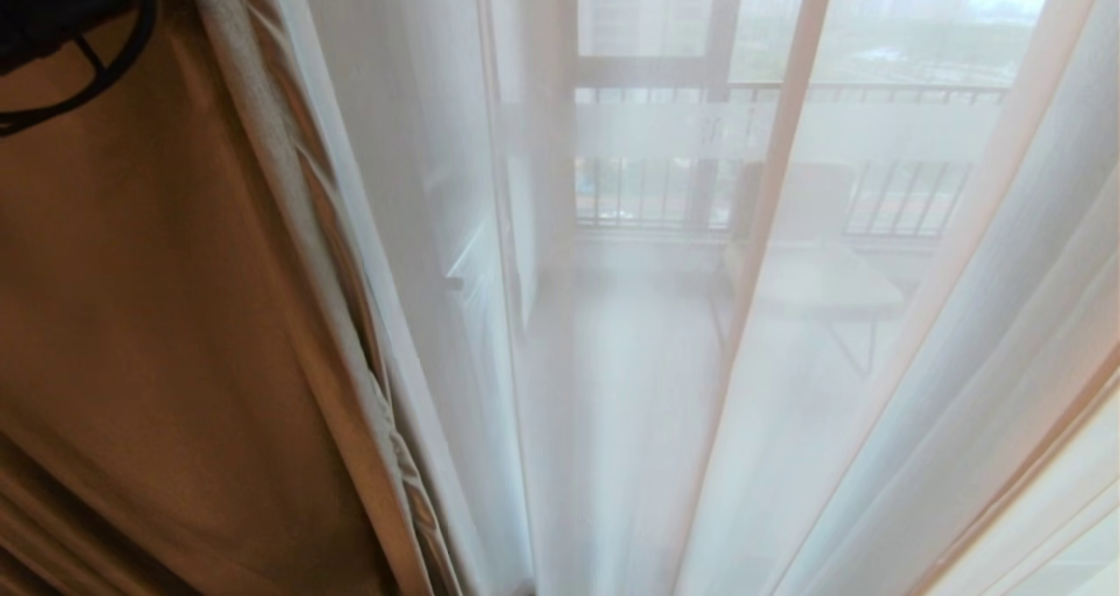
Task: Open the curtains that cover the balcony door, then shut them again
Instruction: Close the outer curtains on both sides
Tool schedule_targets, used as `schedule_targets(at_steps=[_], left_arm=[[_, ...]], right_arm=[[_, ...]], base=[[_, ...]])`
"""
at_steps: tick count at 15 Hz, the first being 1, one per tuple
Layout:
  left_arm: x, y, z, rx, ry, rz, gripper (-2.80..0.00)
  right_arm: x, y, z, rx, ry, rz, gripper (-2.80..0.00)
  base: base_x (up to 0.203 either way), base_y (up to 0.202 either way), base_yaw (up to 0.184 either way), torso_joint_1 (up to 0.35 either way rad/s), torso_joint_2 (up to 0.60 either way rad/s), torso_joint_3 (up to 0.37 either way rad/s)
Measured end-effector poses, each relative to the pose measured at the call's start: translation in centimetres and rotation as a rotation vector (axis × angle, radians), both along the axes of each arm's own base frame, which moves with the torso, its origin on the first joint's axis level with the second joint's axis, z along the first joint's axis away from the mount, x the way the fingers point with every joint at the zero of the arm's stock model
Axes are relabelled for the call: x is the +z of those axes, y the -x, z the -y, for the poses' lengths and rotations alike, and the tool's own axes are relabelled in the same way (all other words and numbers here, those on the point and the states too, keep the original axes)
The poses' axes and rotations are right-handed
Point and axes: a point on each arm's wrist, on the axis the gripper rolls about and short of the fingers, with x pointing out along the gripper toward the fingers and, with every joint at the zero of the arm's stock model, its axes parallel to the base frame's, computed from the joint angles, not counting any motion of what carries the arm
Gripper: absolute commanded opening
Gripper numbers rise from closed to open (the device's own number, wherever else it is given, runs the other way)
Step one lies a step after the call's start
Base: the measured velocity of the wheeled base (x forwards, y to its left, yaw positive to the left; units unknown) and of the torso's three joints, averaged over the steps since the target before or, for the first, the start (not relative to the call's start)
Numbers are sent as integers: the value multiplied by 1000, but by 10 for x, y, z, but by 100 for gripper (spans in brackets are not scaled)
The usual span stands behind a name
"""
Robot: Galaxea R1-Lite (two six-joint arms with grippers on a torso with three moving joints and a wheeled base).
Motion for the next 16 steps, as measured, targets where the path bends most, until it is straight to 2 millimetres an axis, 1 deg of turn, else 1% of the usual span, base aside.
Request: schedule_targets(at_steps=[3, 7, 10, 16], left_arm=[[-4, 5, 10, -34, -1, -13, -280], [-3, 12, 24, -86, -2, -10, -280], [-3, 14, 34, -124, -2, -8, -280], [-10, 18, 51, -184, -5, -31, -280]], right_arm=[[0, 0, 0, 0, 0, 0, -280], [0, 0, 0, -1, 0, 0, -280], [0, 0, 0, -1, 0, 0, -280], [0, 0, 0, 0, 0, 0, -280]], base=[[0, 0, 0, 0, 0, 0], [0, 0, 0, 0, 0, 0], [0, 0, 0, 0, 0, 0], [0, 0, 0, 0, 0, 0]])
